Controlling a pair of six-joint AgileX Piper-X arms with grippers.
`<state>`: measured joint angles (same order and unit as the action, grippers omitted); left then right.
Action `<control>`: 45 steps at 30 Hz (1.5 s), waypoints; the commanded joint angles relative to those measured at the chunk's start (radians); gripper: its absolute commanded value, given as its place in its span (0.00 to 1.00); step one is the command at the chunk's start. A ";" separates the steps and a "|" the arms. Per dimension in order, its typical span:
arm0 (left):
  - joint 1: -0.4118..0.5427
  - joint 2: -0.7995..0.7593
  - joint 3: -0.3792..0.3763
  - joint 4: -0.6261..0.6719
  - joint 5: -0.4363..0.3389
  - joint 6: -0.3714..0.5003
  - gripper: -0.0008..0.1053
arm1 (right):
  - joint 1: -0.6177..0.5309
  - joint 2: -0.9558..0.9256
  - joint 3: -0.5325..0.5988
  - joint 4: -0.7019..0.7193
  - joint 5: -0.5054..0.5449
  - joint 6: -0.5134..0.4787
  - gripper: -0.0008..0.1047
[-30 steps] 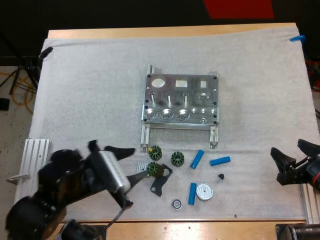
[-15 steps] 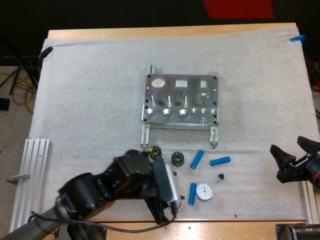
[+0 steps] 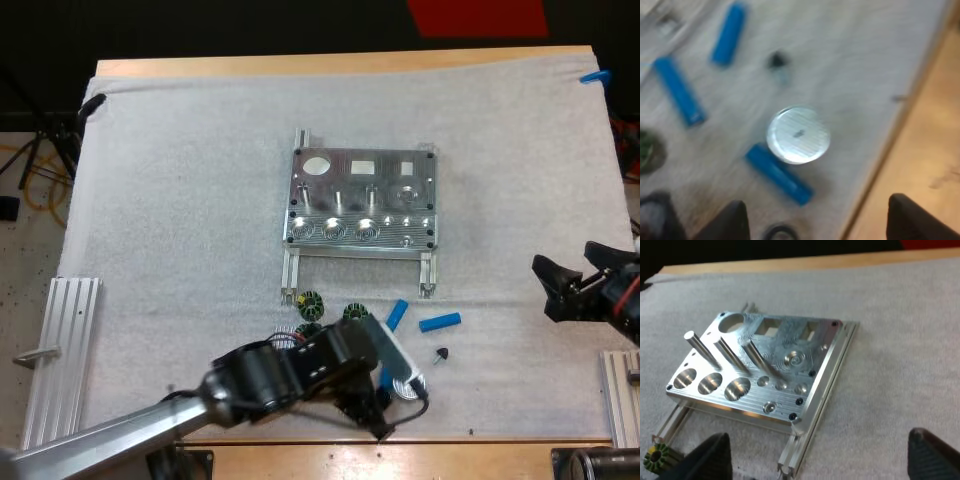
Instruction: Load cells from left to right
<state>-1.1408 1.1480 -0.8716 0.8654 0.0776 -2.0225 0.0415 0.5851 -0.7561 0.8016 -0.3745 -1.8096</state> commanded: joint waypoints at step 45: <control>-0.002 0.498 -0.007 -0.120 0.054 -0.039 0.55 | 0.000 0.130 -0.007 0.182 -0.313 -0.053 0.67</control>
<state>-1.1404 1.6305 -0.8781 0.7511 0.1278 -2.0574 0.0415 0.7044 -0.7561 0.9609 -0.6909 -1.8431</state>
